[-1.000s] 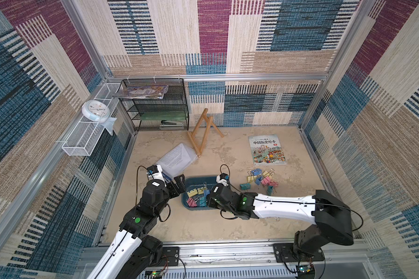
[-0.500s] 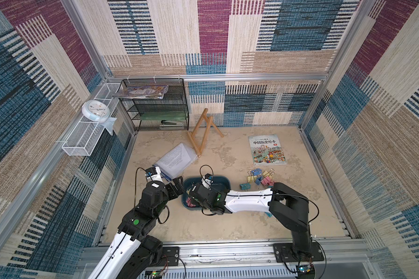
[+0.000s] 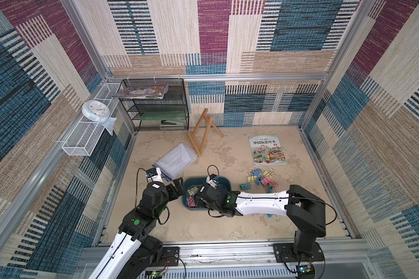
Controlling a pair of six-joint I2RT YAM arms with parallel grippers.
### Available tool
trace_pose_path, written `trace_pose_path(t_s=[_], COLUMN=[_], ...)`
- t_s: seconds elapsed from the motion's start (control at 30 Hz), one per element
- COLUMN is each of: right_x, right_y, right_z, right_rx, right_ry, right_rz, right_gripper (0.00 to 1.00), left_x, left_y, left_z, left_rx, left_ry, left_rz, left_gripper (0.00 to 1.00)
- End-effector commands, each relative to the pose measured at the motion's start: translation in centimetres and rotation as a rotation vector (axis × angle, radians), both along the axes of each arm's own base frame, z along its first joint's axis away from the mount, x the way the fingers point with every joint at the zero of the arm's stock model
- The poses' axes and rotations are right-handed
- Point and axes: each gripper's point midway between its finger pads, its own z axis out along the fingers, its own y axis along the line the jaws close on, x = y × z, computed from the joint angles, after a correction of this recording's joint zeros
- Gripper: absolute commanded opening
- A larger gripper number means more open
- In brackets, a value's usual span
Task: Put the binder clips in the storage box
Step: Place the binder clip in the storage box, then pick up the binder clip at the center of the board.
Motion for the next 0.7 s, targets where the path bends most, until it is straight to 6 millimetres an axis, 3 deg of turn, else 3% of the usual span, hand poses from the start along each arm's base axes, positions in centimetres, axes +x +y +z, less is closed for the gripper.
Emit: trace_pose_path(t_s=[0.0, 0.1, 0.23, 0.33, 0.53, 0.67], right_x=[0.7, 1.2, 2.4, 3.3, 5.3, 5.8], right_y=[-1.6, -4.2, -9.6, -14.1, -22.2, -24.7], right_z=[2.7, 5.6, 9.3, 10.5, 8.0, 5.1], right_rx=[0.013, -0.035, -0.211, -0.324, -0.262, -0.104], right_ry=[-0.084, -0.184, -0.380, -0.448, -0.258, -0.094], right_rz=[-0.031, -0.050, -0.065, -0.059, -0.214, -0.357], right_gripper=[0.50, 0.56, 0.60, 0.59, 0.59, 0.59], left_x=[0.3, 0.4, 0.6, 0.8, 1.3, 1.5], left_y=[-0.1, -0.4, -1.0, -1.6, -2.7, -3.2], left_z=[0.2, 0.2, -0.1, -0.3, -0.4, -0.6], left_rx=[-0.007, -0.012, -0.018, -0.030, -0.058, -0.061], left_ry=[-0.010, -0.010, -0.004, -0.008, -0.013, -0.004], left_rz=[0.000, -0.011, -0.038, -0.068, -0.108, -0.128], left_gripper=[0.99, 0.99, 0.99, 1.00, 1.00, 1.00])
